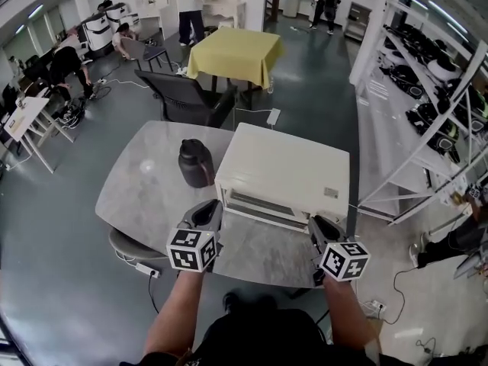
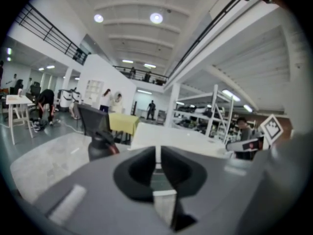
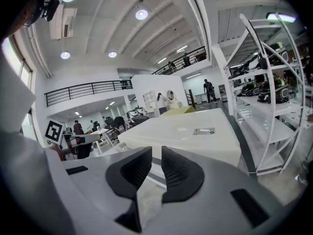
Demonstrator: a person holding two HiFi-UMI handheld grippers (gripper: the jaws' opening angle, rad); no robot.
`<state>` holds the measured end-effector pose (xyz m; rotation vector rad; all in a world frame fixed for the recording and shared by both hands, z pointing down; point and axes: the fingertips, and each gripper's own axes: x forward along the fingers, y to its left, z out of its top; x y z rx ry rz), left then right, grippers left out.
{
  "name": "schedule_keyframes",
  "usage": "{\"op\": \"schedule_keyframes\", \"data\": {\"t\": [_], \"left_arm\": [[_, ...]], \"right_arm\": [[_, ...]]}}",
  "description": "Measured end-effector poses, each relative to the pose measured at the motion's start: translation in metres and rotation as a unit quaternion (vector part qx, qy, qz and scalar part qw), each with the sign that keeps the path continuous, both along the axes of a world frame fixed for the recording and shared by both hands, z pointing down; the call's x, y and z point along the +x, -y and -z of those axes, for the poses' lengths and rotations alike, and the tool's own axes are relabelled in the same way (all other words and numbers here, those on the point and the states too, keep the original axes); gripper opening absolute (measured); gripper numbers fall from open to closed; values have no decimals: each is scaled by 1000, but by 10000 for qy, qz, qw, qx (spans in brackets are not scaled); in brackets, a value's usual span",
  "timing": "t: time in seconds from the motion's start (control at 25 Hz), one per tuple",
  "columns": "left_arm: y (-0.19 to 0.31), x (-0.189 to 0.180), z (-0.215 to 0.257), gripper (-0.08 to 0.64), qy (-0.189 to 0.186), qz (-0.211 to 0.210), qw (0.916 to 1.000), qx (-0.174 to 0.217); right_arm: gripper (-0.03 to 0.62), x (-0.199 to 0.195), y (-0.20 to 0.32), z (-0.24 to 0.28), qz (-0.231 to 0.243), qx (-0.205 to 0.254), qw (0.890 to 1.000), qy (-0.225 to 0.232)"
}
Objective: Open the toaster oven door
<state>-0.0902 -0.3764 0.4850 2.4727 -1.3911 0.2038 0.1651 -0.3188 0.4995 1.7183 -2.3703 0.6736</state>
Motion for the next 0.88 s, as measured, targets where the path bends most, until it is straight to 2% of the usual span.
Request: {"op": "schedule_keyframes", "data": {"t": [0.12, 0.24, 0.48, 0.88], "left_arm": [[17, 4, -8, 69, 111, -94, 9999, -24], [30, 10, -18, 123, 73, -247, 9995, -160], [44, 11, -33, 192, 209, -433, 9984, -306], [53, 30, -62, 230, 495, -454, 9953, -699]], "right_arm": [[68, 5, 3, -8, -211, -128, 9993, -284], [74, 16, 0, -16, -456, -255, 9979, -374], [93, 25, -2, -31, -696, -421, 9963, -273], [156, 27, 14, -52, -546, -664, 9962, 107]]}}
